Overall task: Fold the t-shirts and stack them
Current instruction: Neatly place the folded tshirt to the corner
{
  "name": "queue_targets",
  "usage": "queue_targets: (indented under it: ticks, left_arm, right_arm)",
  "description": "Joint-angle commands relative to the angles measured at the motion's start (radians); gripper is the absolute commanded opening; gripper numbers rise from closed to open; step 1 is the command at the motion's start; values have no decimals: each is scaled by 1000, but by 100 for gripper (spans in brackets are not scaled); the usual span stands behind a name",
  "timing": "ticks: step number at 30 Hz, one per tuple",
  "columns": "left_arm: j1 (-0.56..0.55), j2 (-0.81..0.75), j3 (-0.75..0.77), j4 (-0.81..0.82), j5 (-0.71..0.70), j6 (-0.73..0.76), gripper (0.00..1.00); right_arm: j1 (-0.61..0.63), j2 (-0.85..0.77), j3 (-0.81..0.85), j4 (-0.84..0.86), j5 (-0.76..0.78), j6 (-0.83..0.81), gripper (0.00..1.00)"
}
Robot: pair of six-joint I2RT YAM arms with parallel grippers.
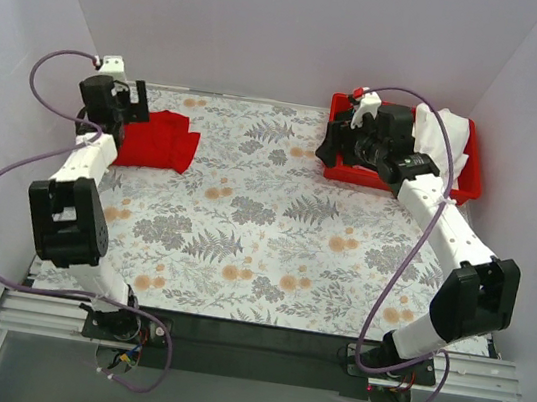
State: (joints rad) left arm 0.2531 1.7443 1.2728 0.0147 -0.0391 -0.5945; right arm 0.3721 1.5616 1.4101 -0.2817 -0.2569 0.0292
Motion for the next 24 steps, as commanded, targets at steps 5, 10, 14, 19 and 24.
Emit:
queue_targets:
  ticks: [5,10,14,19,24]
  left_arm:
    - [-135,-319,-249,53,186,-270,98]
    - [-179,-517,-432,80,222,-393,98]
    - [-295,-637,-547,85,164,-398,98]
    - [-477,-735,-576,79,52,-373,98]
    - [-587,-807,-576,64,-22,-370,98]
  right_arm:
    - [-10,-144,-143,93,39,37,71]
    - [-12,-238,-246,119,93,40,71]
    - [-12,-310,-347,136,131,57,71]
    - [-12,-405,-456,165,185,96,71]
    - [-13,-466,-536,174,199,120,71]
